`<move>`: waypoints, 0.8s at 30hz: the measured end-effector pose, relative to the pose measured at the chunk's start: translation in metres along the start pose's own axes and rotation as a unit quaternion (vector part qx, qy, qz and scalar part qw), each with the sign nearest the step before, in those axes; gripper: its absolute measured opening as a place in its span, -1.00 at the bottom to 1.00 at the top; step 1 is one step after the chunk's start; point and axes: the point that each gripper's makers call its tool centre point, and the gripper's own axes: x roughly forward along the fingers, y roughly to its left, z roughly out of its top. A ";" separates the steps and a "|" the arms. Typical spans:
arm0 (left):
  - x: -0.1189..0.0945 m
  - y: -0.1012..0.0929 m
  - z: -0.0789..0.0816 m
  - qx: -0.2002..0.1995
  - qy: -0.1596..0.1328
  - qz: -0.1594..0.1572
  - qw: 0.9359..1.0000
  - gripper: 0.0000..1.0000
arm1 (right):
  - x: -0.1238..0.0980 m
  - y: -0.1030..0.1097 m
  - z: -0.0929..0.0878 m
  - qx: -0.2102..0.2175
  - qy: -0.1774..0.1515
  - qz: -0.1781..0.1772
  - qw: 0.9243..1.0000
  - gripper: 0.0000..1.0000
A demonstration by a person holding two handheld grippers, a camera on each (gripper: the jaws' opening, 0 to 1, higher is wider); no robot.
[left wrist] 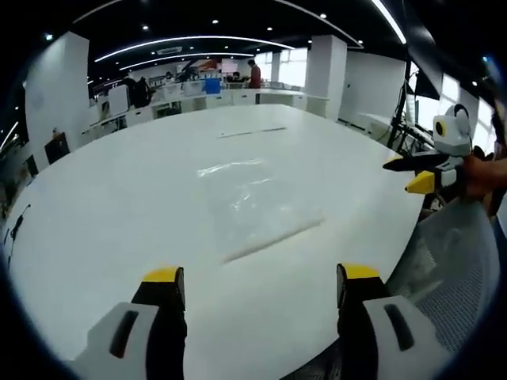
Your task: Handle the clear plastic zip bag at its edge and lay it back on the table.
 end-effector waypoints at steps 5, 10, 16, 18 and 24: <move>0.000 0.002 -0.003 0.002 0.009 0.000 1.000 0.52 | -0.002 0.001 0.003 0.002 -0.005 0.000 1.000 0.54; -0.001 0.004 -0.003 0.001 0.008 0.009 1.000 0.56 | -0.002 0.002 0.004 -0.003 -0.008 0.001 1.000 0.53; -0.003 0.005 -0.003 -0.008 0.006 0.015 1.000 0.56 | 0.000 0.002 0.002 -0.006 -0.007 0.007 1.000 0.53; -0.003 0.003 -0.005 -0.007 0.011 0.015 1.000 0.55 | 0.000 0.003 0.001 -0.008 -0.006 0.007 1.000 0.53; -0.007 -0.010 -0.005 0.001 0.020 0.020 1.000 0.53 | 0.002 0.004 0.000 -0.008 -0.007 0.013 1.000 0.52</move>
